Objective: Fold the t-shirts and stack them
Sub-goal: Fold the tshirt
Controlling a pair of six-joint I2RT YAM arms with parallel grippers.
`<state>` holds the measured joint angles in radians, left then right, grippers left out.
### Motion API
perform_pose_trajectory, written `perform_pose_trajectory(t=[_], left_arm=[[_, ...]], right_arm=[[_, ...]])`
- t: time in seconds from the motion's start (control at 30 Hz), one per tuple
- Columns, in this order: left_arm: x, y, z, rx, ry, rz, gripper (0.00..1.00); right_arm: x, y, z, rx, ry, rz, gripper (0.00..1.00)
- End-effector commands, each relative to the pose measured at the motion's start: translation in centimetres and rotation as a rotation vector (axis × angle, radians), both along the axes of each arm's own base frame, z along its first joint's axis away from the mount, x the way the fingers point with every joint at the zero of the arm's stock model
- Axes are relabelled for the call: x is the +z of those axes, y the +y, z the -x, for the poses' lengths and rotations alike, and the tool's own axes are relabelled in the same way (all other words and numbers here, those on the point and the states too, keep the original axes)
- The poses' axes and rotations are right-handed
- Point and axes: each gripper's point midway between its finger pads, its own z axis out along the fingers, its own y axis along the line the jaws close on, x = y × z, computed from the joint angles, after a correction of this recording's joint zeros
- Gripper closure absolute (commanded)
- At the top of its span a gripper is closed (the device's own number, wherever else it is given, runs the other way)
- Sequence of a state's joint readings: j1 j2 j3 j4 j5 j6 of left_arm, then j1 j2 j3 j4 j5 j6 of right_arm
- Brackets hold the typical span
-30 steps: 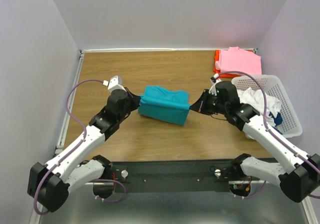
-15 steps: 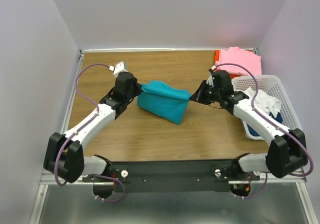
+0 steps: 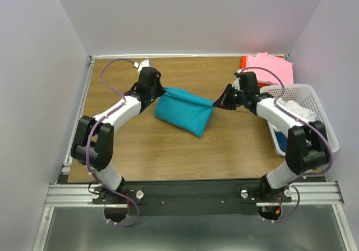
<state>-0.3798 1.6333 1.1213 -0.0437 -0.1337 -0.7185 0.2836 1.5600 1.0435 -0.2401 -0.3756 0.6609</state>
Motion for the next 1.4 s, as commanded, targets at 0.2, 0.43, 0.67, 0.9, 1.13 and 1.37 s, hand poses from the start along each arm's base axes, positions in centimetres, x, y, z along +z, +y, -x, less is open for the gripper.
perform_pose_trajectory(t=[0.2,0.43,0.67,0.9,1.13,1.37], left_arm=[[-3.0,-0.6,-4.5,-0.053,0.036,-0.023,1.0],[-4.8,-2.0,-6.2,-0.112,0.059,-0.025,1.0],[-4.9,-2.7,-6.8,-0.144,0.055,-0.021,0.59],[-0.9,-2.1,-5.6,-0.145,-0.012,-0.017,0.02],[1.9,-2.3,-1.9,-0.189,-0.092,0.043,0.02],[0.1,-5.6,-0.2,-0.347,-0.071,0.119,0.02]], right_arm=[[-3.2,-0.1,-3.7,0.015,0.057,-0.015,0.99],[-5.1,-1.1,-4.6,-0.024,0.102,-0.013,0.99],[-5.6,-1.8,-4.8,-0.061,0.114,-0.004,0.8],[-0.7,-2.5,-4.7,-0.058,-0.035,0.019,0.3],[1.3,-0.5,-1.8,0.039,-0.1,0.004,0.0],[-0.3,4.7,-2.3,0.143,-0.085,-0.018,0.0]])
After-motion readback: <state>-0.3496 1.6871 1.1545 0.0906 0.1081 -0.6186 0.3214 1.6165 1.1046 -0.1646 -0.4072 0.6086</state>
